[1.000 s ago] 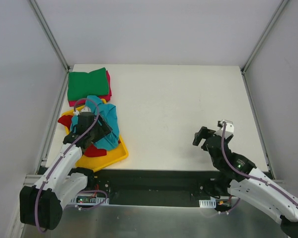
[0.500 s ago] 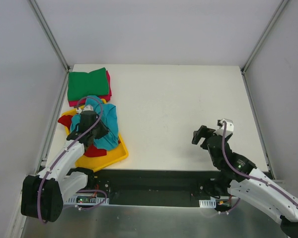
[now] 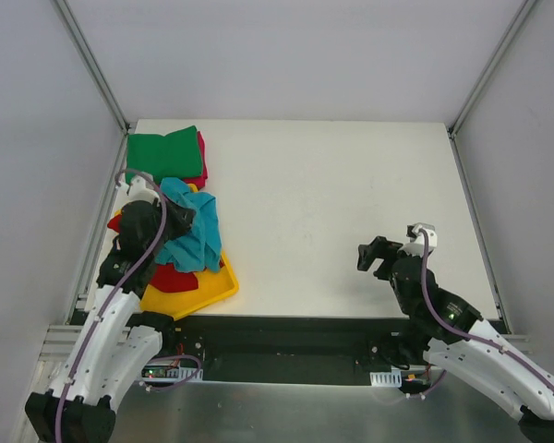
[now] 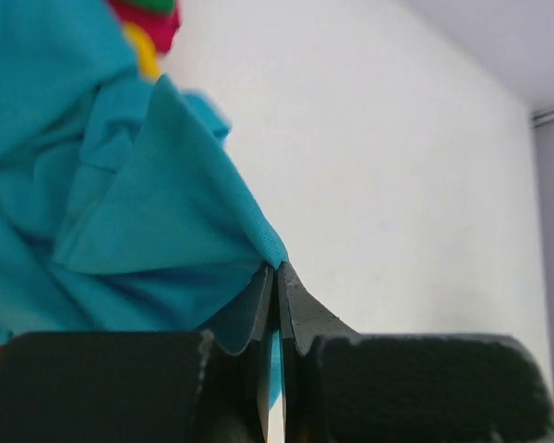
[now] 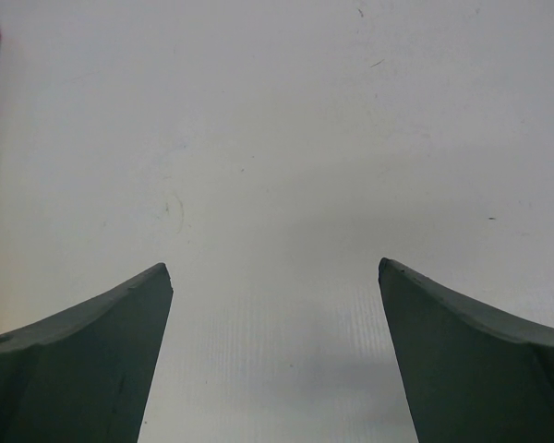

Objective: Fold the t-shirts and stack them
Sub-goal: Grab crumpled tshirt from bin with the left arm, then move the tshirt to the center of the board

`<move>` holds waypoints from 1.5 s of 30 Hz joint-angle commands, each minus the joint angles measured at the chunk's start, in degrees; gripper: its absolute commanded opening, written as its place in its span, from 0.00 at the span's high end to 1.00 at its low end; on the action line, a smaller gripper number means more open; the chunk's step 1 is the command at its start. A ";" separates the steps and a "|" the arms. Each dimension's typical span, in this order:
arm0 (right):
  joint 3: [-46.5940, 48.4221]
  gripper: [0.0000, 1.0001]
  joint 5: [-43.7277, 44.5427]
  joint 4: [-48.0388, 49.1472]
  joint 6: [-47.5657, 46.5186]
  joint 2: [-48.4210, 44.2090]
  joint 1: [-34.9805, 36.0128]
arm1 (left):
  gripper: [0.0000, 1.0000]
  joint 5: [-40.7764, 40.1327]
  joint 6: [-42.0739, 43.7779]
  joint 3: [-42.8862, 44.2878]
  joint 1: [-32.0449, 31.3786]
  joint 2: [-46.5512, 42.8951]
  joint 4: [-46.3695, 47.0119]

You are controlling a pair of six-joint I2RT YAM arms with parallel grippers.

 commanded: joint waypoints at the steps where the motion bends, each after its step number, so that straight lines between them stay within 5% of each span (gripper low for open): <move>1: 0.99 0.04 -4.80 1.94 -4.22 -0.49 -0.03 | 1.00 -0.46 3.46 14.14 -0.37 -4.19 -2.90; 8: 6.61 0.04 -6.39 -3.42 -8.18 -1.02 0.05 | 1.00 4.35 4.52 37.34 -0.37 3.09 -4.13; 20: 8.73 0.04 -4.63 -5.53 -7.84 -1.81 0.05 | 1.00 35.38 -3.46 86.29 -1.07 36.74 -4.05; 28: 8.29 0.04 -4.63 -5.80 -6.87 -2.86 0.05 | 1.00 35.57 -4.79 103.45 -13.63 52.49 -4.04; 34: 8.20 0.04 -4.11 -7.55 -6.87 -2.78 -0.04 | 1.00 33.64 -0.93 91.55 -18.74 50.93 -4.05; 45: 8.55 0.04 -0.69 -8.78 -9.16 6.61 -0.12 | 1.00 11.51 9.62 30.12 -21.29 27.30 -0.97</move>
